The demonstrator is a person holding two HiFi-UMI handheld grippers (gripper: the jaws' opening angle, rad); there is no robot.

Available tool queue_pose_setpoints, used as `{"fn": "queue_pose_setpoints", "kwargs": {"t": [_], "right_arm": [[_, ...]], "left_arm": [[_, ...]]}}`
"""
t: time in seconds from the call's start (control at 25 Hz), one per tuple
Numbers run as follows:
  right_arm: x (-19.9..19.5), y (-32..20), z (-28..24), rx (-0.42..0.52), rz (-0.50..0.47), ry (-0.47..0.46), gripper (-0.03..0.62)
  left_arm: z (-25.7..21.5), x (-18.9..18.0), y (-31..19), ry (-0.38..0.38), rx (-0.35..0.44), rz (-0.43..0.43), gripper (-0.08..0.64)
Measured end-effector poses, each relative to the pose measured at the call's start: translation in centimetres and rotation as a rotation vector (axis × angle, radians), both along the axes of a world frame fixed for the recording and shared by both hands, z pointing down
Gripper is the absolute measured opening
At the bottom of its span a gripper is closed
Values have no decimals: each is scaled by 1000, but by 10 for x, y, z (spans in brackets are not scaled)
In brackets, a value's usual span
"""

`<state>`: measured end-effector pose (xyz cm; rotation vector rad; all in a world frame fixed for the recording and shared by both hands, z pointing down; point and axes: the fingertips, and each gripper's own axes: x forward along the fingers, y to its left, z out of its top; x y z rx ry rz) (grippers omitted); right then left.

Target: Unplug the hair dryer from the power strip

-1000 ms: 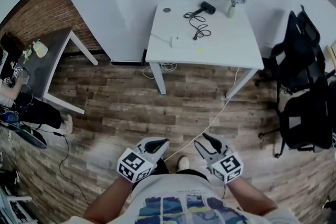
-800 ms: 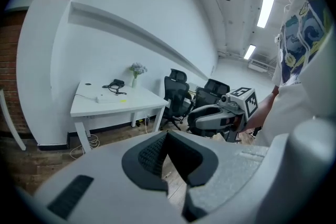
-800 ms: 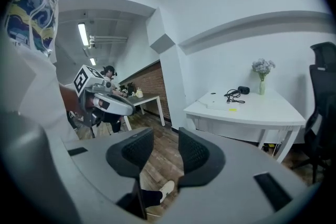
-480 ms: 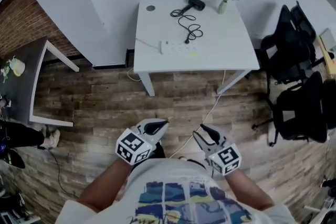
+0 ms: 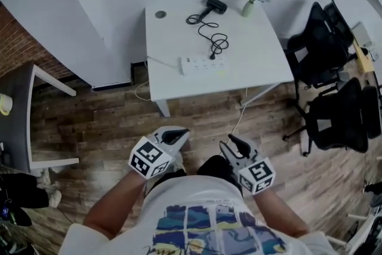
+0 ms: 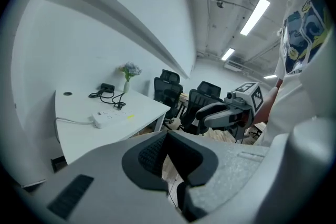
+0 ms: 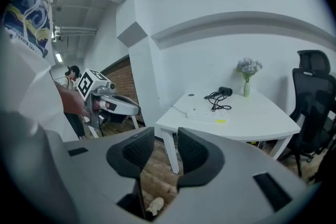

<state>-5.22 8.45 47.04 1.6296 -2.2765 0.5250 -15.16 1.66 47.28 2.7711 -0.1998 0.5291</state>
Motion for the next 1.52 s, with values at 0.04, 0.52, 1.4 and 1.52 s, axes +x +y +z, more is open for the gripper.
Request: {"fn": "queue_pose_setpoints", "kwargs": {"t": [0.04,0.52,1.4,1.52], "right_arm": [[1,-3,1,-7,3,2,140],[63,-99,14,-24,-18,5,141],[159,-299,93,-144,-281,0,137],[163,-314,103,-151,-307,-2,138]], "left_arm": [[3,1,-7,3,-10,-1,0],[34,46,-108,-63,-18,-85,0],[109,157,-250,-323,-7,-194,0],[121,167,-256,-354,-13,-192,0]]}}
